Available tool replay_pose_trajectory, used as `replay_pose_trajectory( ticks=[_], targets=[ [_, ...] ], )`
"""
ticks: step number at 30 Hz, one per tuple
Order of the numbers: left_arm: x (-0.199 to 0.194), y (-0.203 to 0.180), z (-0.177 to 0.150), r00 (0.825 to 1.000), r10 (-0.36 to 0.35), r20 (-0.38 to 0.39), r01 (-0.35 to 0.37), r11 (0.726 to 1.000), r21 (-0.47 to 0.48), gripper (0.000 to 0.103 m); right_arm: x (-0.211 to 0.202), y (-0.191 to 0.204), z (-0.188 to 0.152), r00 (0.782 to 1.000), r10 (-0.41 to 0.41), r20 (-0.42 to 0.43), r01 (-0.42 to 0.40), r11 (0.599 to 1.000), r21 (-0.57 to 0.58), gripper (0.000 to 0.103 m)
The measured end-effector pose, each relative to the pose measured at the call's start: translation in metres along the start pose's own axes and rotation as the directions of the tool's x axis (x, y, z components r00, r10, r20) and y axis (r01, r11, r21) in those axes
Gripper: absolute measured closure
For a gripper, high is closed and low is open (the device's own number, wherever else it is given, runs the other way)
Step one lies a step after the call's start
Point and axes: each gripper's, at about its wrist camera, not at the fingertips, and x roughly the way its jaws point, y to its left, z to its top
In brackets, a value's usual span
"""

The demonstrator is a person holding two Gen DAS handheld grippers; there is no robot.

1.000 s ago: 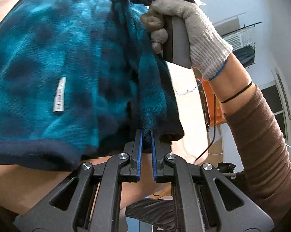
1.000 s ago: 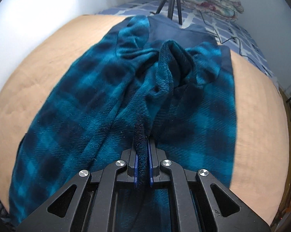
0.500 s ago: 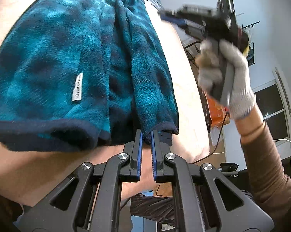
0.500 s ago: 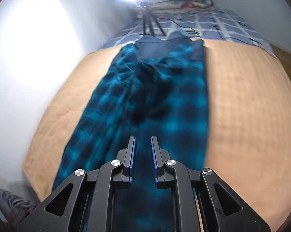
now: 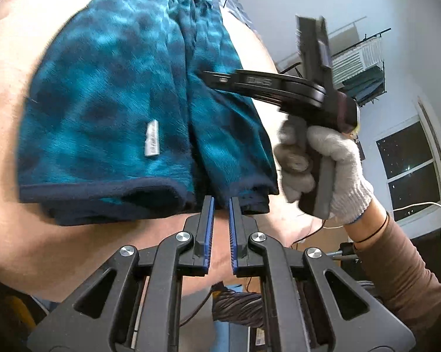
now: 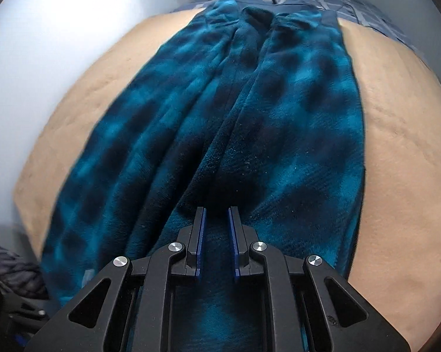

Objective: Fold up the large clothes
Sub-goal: 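Open both tools and lift them off the narrowed jacket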

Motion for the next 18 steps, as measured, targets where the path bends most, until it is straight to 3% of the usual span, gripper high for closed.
replay_pose_trajectory(
  ticks=[4,5,7,10,14,15,18],
  targets=[
    [-0.028,0.015,0.005,1.0,0.007,0.01,-0.007,1.0,0.008,0.095,-0.035,0.003,-0.011,0.998,0.033,0.049,-0.034,0.999,0.003,0.09],
    [-0.037,0.02,0.008,1.0,0.02,0.021,-0.021,1.0,0.01,0.092,-0.041,0.007,-0.017,0.998,0.037,0.057,-0.037,0.999,-0.006,0.09],
    [-0.054,0.03,0.014,0.998,0.041,0.05,-0.042,0.999,0.005,0.076,-0.051,0.015,-0.028,0.998,0.025,0.064,-0.023,0.999,-0.033,0.09],
    [-0.078,0.049,0.027,0.99,0.105,0.091,-0.106,0.994,0.003,0.076,-0.052,0.028,-0.046,0.998,0.001,0.06,0.003,0.998,-0.063,0.09],
    [-0.098,0.066,0.045,0.976,0.169,0.135,-0.166,0.986,-0.033,0.076,-0.035,0.043,-0.065,0.999,0.042,0.02,-0.041,0.997,-0.067,0.09],
    [-0.099,0.068,0.048,0.975,0.175,0.139,-0.171,0.984,-0.039,0.072,-0.026,0.049,-0.071,0.999,0.049,0.007,-0.048,0.996,-0.073,0.09],
    [-0.098,0.078,0.054,0.97,0.194,0.147,-0.188,0.981,-0.054,0.045,-0.003,0.063,-0.085,0.995,0.095,-0.025,-0.097,0.993,-0.062,0.089]
  ],
)
